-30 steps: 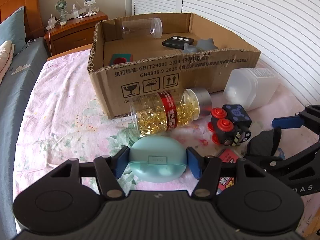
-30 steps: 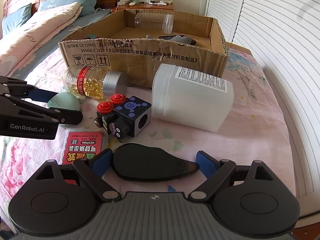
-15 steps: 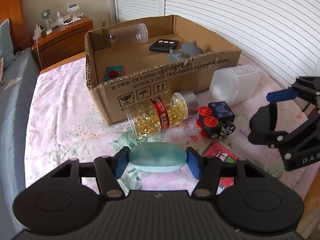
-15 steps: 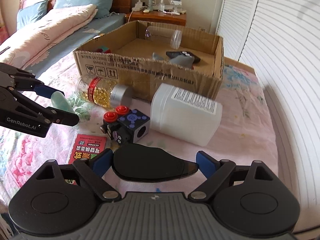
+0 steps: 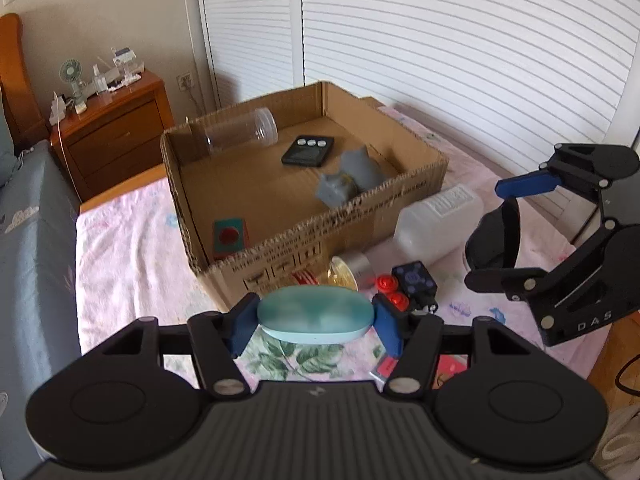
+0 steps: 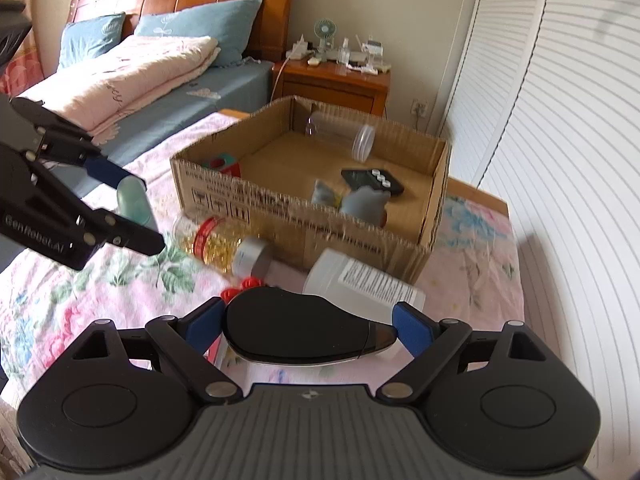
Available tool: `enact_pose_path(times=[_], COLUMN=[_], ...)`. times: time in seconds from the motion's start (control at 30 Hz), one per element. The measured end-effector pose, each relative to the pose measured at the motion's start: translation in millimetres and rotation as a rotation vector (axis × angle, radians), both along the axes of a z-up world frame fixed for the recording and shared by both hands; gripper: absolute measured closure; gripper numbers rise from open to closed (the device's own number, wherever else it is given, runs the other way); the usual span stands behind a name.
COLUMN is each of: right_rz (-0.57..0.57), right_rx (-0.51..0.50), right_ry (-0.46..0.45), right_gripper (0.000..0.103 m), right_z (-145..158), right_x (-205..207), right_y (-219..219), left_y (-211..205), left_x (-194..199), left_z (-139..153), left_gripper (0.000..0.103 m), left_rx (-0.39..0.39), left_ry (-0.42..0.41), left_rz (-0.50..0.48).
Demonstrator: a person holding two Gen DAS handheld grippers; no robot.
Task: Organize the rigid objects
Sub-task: 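Carry the teal case into the box and open the left tool while the right tool carries the clip, then lower the black clip into the box and open the right tool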
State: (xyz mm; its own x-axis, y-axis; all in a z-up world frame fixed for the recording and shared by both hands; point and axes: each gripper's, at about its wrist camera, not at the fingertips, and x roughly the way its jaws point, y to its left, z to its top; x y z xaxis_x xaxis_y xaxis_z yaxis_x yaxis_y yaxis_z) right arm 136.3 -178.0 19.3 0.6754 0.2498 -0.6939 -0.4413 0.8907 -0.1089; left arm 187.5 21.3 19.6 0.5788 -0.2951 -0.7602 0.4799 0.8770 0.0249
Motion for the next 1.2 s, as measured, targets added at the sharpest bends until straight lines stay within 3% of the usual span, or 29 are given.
enact_pose_path(times=[0.23, 0.5, 0.53, 0.6, 0.83, 1.2], right_rz=[0.017, 0.017, 0.016, 0.013, 0.007, -0.004], right_rx=[0.021, 0.028, 0.029, 0.026, 0.018, 0.032], right_ry=[-0.061, -0.065, -0.063, -0.060, -0.053, -0.046], right_gripper=[0.010, 0.010, 0.010, 0.010, 0.010, 0.010], right_z=[20.1, 23.4, 23.0, 23.1, 23.2, 32.7], right_x=[21.6, 38.4, 39.4, 41.7, 49.4, 82.5], right_y=[3.2, 6.0, 5.1, 4.9, 4.1, 17.5], left_y=[-7.4, -12.8, -11.5, -7.2, 3.6, 36.3], left_x=[51.4, 118.7, 123.4, 127.9, 105.2, 30.4], left_z=[25.6, 0.7, -1.9, -5.3, -1.4, 0.4], left_gripper=[0.043, 0.042, 0.040, 0.017, 0.006, 0.003], left_rx=[-0.011, -0.007, -0.015, -0.036, -0.033, -0.047], left_ry=[-0.078, -0.030, -0.023, -0.015, -0.060, -0.082], left_rz=[0.013, 0.059, 0.070, 0.092, 0.097, 0.159])
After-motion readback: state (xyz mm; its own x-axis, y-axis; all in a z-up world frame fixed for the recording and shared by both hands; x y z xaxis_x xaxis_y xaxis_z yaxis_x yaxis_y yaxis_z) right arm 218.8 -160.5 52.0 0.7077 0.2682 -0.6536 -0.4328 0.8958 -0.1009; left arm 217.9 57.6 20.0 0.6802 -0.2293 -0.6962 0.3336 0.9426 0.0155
